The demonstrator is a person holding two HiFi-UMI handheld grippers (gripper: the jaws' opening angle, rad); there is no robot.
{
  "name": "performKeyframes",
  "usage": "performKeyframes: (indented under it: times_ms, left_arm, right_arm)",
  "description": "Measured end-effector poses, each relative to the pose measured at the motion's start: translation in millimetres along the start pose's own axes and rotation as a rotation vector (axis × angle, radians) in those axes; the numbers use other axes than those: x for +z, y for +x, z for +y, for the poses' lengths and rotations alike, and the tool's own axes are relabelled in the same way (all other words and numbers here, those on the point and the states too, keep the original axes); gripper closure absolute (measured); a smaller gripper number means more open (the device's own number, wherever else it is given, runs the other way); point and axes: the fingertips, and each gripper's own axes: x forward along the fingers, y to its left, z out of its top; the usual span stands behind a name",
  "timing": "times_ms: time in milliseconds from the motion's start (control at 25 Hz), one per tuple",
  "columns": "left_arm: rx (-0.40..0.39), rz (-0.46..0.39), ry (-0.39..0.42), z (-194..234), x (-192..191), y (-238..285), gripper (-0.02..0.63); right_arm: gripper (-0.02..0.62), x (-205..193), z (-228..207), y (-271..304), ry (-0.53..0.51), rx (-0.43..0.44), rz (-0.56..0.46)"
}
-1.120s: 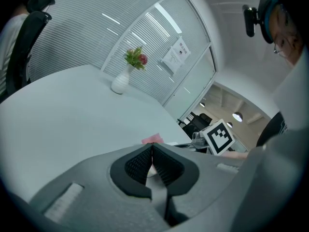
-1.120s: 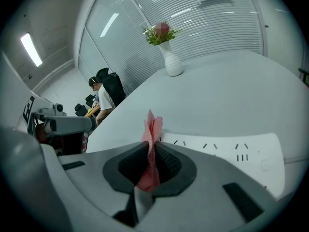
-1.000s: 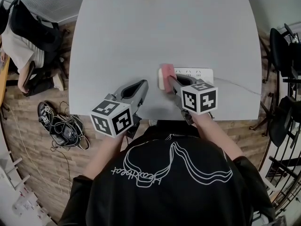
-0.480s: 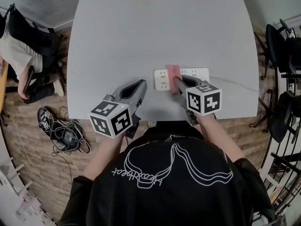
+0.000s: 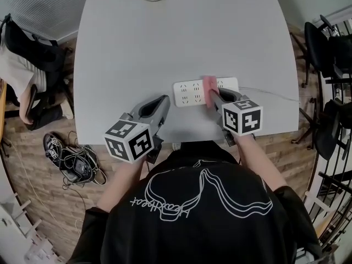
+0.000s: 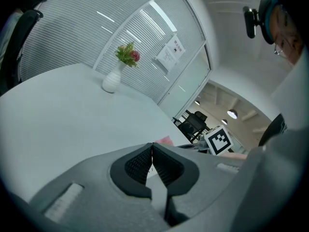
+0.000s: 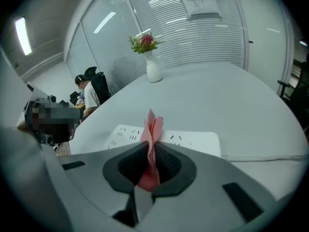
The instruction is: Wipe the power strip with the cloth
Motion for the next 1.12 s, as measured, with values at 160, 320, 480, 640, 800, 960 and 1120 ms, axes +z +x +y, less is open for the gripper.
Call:
performKeyframes:
  times_ms: [160,320,480,640,800,960,1120]
  left_arm:
    - [-0.009,0.008,0.005,-3.7,-1.5,-0.3,0.592]
    - [-0.017,0.015,0.009,-8.2,-2.8,3.3,0.592]
    - [-0.026,0.022,0.015,-12.4,-4.2,7.8,0.592]
    - [-0.031,0.027,0.017,-14.0,-4.4,9.6,0.592]
    - [-0.035,0.031,0.019,-15.4,-6.2,10.6,0.592]
    - [-0.036,0.037,0.017,-15.4,-8.4,11.1,0.592]
    - [-0.033,0.042,0.014,-14.3,-12.0,12.1,0.592]
  right_arm:
    - [0.554,-4.0,-11.8,-9.4,0.016,-0.031,-0.011]
    - [0.554,-6.9,-27.5,-17.6,0.039,-0.059,-0.019]
    - [0.554,-9.5,-42.6,-24.2,0.055,-0.085,-0.026]
    - [0.554,-10.3,-55.7,-30.9,0.045,-0.123,-0.03]
    - [0.554,-13.1,-67.7,-37.4,0.041,-0.153,-0.033]
    - [0.554,-14.5,-77.7,-42.7,0.032,-0.18,-0.033]
    - [0.554,-15.6,-85.4,-46.0,0.039,-0.188,-0.04]
